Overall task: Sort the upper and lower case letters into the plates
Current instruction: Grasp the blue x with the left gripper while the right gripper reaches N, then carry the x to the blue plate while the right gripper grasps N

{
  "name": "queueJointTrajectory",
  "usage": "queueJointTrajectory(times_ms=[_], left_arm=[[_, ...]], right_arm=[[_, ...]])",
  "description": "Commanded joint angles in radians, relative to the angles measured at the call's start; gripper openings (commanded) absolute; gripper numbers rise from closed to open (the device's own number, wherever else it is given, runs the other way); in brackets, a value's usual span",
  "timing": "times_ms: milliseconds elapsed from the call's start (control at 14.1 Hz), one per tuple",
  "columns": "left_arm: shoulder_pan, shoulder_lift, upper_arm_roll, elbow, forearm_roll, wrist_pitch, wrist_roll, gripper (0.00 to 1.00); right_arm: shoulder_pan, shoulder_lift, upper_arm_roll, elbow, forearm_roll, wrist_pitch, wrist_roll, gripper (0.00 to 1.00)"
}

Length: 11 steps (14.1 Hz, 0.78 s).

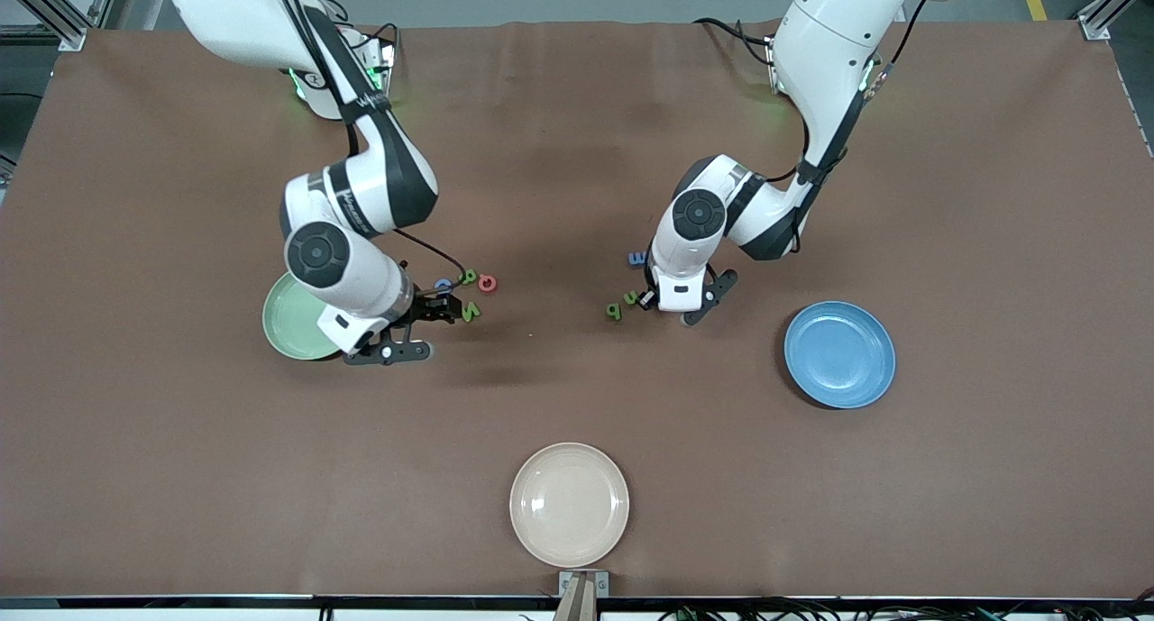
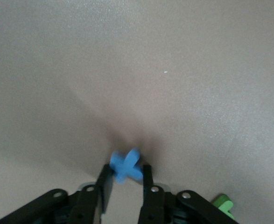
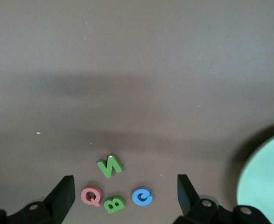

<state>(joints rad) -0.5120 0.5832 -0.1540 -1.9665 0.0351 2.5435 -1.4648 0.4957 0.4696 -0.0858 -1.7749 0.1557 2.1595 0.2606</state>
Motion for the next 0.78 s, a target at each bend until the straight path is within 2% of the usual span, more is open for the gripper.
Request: queueJointTrajectory(times_ms=[0,142,284,426,568,710], left_arm=[[-0.003,-0.017,0.005,-0.022,0.011,0.006,-0.029,0.08],[0.007,-0.029,0.007,-0.022,0.017,0.004,-0.026,0.06],[0.021,-0.049,0.007,-0.02,0.017,-0.003,-0.022,0.03],[0.05,-0.078,0.007,-0.015,0.02,-0.043,-0.006,0.03],[0.088,-0.118,0.005,-0.017,0.022,-0.122,0.09,0.03],[0.148,-0.167,0.004,-0.026,0.023,-0.21,0.212,0.03]], right_arm=[[0.018,0.012,-0.009,-0.064,0.022,0.087,-0.007,0.97],[0.02,0.014,-0.002,-0.109,0.022,0.147,-0.02,0.88],[0.02,0.02,0.004,-0.127,0.022,0.149,-0.02,0.84],[0.02,0.04,0.009,-0.129,0.034,0.149,-0.02,0.83],[0.021,0.053,0.026,-0.127,0.091,0.157,-0.021,0.83],[0.039,0.07,0.029,-0.127,0.094,0.207,-0.023,0.83]])
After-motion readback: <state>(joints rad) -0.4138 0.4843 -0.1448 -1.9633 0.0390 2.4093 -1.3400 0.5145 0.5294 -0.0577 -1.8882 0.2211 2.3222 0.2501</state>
